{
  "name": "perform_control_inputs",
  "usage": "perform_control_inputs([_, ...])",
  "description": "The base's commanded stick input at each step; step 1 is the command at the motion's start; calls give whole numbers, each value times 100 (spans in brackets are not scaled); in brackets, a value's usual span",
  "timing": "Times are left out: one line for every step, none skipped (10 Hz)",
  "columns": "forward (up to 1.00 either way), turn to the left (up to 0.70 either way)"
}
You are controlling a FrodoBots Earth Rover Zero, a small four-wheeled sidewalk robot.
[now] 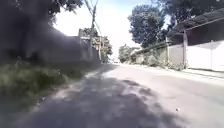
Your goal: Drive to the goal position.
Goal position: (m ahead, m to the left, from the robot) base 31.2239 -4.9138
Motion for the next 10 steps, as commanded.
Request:
perform_control_inputs([100, 0])
perform_control_inputs([100, 0])
perform_control_inputs([100, 0])
perform_control_inputs([100, 0])
perform_control_inputs([100, 0])
perform_control_inputs([100, 0])
perform_control_inputs([100, 0])
perform_control_inputs([100, 0])
perform_control_inputs([100, 0])
perform_control_inputs([100, 0])
